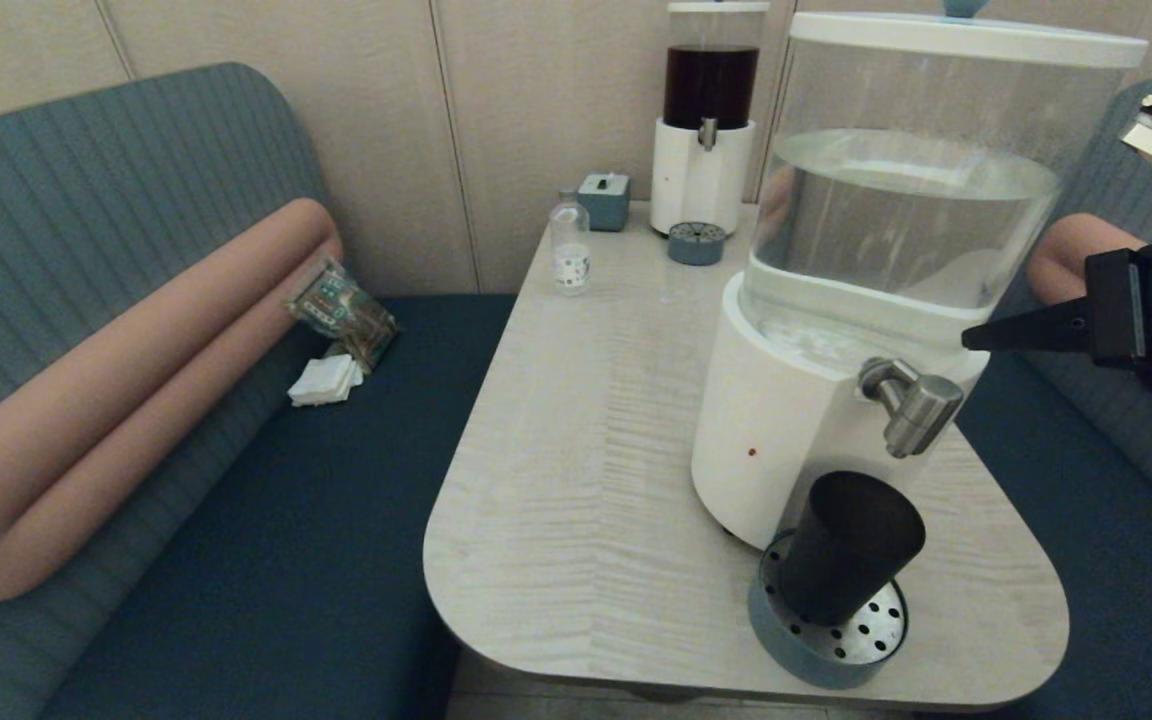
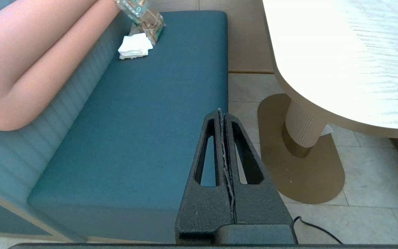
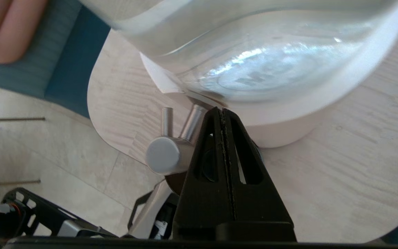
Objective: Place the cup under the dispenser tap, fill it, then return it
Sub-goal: Turn on the faucet
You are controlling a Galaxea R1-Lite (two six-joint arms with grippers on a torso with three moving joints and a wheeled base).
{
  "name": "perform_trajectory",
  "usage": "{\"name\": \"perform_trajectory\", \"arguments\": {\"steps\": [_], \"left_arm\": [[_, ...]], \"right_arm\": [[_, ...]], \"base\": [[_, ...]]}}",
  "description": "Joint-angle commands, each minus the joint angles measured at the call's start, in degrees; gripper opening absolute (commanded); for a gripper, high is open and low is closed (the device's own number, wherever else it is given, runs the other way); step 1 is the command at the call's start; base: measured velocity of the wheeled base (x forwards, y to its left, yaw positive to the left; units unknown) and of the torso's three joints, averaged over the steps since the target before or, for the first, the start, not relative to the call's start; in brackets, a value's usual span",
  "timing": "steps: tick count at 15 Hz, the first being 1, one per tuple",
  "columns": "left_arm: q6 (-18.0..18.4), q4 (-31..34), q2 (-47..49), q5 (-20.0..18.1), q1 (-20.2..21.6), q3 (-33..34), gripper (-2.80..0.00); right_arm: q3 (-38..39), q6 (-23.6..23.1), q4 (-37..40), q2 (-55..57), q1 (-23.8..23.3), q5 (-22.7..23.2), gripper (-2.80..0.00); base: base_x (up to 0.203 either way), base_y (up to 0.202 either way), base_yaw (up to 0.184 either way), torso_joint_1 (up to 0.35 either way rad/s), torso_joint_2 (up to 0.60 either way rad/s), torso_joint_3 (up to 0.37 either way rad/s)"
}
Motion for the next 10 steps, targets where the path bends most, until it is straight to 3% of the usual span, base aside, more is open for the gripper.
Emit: {"name": "perform_trajectory", "arguments": {"steps": [1, 10], "left_arm": [[0.0, 0.0, 0.1, 0.0, 0.0, 0.1, -2.80], [0.0, 0.0, 0.1, 0.0, 0.0, 0.1, -2.80]], "right_arm": [[-0.2, -1.9, 0.3, 0.9, 1.2, 0.1, -2.80], [-1.0, -3.9, 1.3, 2.6, 5.0, -1.9, -2.80]], "base": [[0.000, 0.000, 0.000, 0.000, 0.00, 0.000], [0.000, 0.000, 0.000, 0.000, 0.00, 0.000]]}}
